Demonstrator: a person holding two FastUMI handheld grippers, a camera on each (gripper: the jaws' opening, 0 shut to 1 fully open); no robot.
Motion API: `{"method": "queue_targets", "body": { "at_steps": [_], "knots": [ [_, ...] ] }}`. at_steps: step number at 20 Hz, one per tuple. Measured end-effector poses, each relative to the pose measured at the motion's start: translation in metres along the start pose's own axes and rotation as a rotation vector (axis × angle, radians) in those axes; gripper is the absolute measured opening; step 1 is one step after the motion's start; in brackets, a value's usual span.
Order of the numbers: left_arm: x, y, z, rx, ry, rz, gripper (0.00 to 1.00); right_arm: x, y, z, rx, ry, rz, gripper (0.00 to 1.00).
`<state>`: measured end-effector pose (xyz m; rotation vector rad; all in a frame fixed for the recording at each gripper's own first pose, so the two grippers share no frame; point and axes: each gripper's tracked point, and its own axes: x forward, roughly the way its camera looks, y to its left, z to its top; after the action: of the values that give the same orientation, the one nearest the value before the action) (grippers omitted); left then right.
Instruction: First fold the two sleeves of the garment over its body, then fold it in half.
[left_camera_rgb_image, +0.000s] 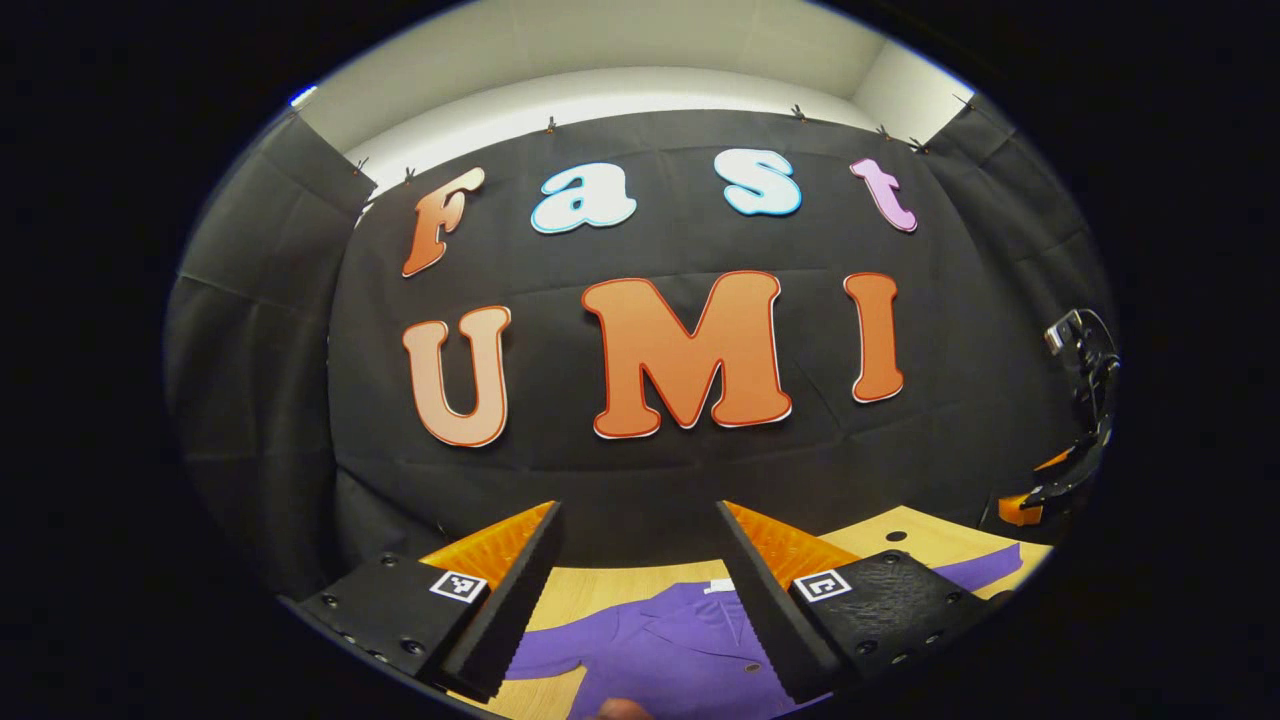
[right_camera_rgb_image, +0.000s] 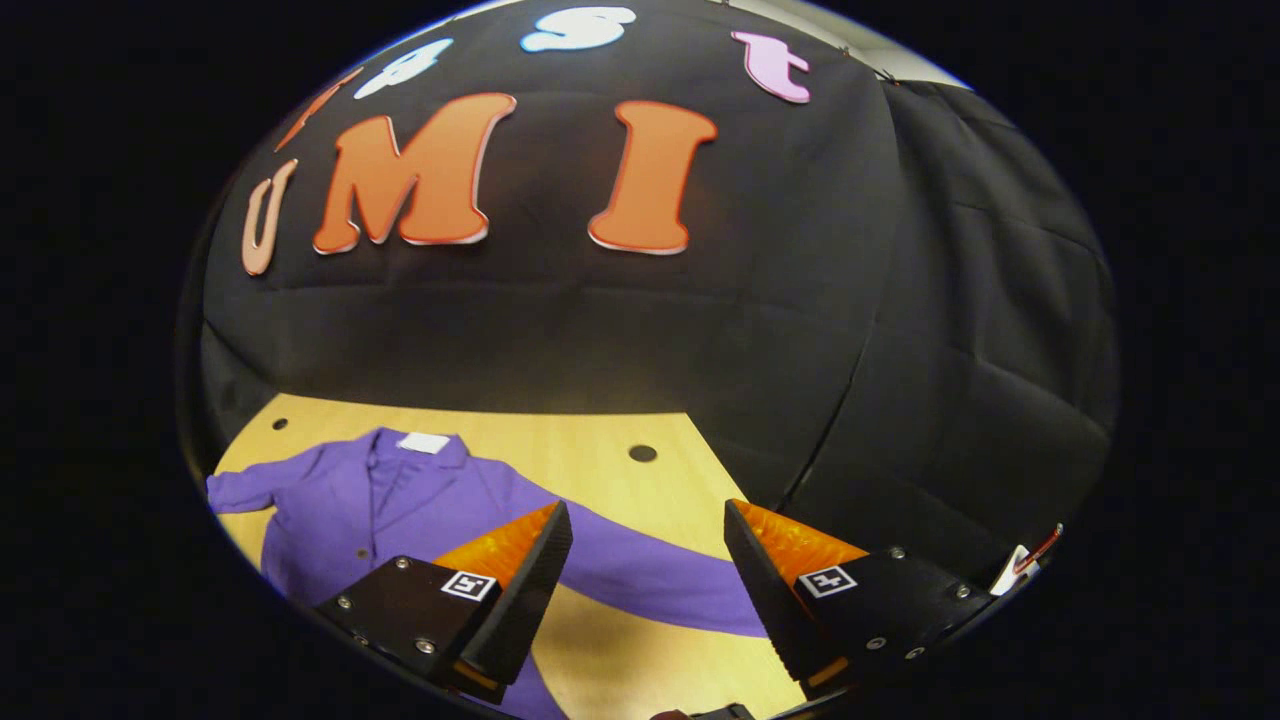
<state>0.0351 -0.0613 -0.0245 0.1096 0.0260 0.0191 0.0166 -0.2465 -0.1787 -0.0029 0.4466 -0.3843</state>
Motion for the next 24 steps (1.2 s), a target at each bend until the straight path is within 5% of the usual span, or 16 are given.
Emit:
{"method": "queue_targets", "body": {
  "at_steps": [6, 16, 24],
  "knots": [
    [-0.003, 0.011, -0.009, 0.011, 0.037, 0.079, 0.95, 0.042, -0.049, -0.062, -0.023, 0.179, -0.073, 0.94],
    [-0.02, 0.026, -0.037, 0.011, 0.152, 0.182, 0.96, 0.088, -0.091, -0.146, 0.016, 0.48, -0.062, 0.95],
    [-0.027, 0.005, -0.042, 0.063, 0.176, 0.163, 0.99, 0.102, -0.103, -0.205, 0.143, 0.723, -0.087, 0.95]
  ]
}}
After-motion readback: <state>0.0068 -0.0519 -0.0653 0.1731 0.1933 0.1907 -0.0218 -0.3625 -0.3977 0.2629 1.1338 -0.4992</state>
